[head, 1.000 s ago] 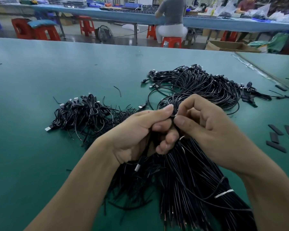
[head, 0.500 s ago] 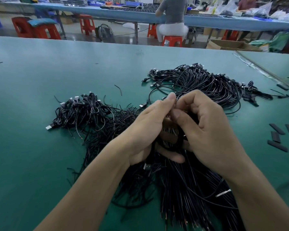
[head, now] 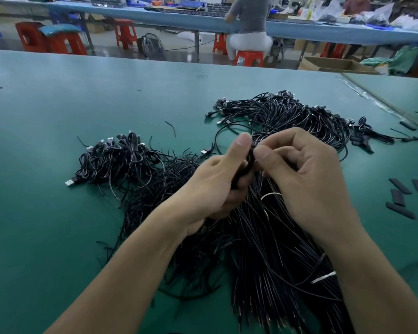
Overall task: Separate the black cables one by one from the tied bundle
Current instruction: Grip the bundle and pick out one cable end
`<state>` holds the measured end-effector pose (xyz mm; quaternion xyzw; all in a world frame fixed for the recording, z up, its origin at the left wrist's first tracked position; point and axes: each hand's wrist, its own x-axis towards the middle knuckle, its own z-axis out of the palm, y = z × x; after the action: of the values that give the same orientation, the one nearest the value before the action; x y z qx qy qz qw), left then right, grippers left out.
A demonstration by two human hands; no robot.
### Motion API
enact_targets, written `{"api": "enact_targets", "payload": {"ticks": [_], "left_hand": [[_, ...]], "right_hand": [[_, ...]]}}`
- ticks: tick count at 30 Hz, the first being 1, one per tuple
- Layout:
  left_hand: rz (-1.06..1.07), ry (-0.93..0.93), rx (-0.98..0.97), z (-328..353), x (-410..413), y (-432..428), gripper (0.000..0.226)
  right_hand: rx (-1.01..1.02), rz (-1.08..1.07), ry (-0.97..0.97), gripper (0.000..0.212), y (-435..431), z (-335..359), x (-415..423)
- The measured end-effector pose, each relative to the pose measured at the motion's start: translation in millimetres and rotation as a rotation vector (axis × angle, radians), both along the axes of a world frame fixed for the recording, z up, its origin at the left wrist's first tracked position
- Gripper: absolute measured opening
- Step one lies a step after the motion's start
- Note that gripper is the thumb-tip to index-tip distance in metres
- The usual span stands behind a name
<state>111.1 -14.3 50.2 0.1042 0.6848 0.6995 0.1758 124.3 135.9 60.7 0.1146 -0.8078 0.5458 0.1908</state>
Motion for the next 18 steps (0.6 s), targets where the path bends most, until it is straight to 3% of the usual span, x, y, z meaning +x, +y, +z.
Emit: {"api": "enact_targets", "payload": {"ticks": [4,8,10,15,18], "left_hand": [[0.259,-0.039,0.097,1.3,-9.2,-15.0,0.066],[0.379,-0.05,0.019,-0.8,-12.0,-19.2,0.075],[0.375,-0.064,-0.026,-2.4,-12.3,-15.9,0.077],[0.4,0.015,-0.094,-3.7,-13.4,-12.4,0.058],[0.421,0.103,-0.14,-5.7,-14.9,-11.0,0.053]], "right_hand": [[0.055,-0.071,-0.246,0.041,8.4,-7.0,-5.4],[0.576,-0.039,-0.392,0.031,-4.6,-26.0,-0.5],[0.701,-0.043,-0.421,0.03,-16.2,-32.6,5.6],[0.81,-0.075,-0.426,0.038,-28.4,-34.5,13.7],[0.793,-0.046,-0.444,0.026,-30.2,-32.1,14.1]]}}
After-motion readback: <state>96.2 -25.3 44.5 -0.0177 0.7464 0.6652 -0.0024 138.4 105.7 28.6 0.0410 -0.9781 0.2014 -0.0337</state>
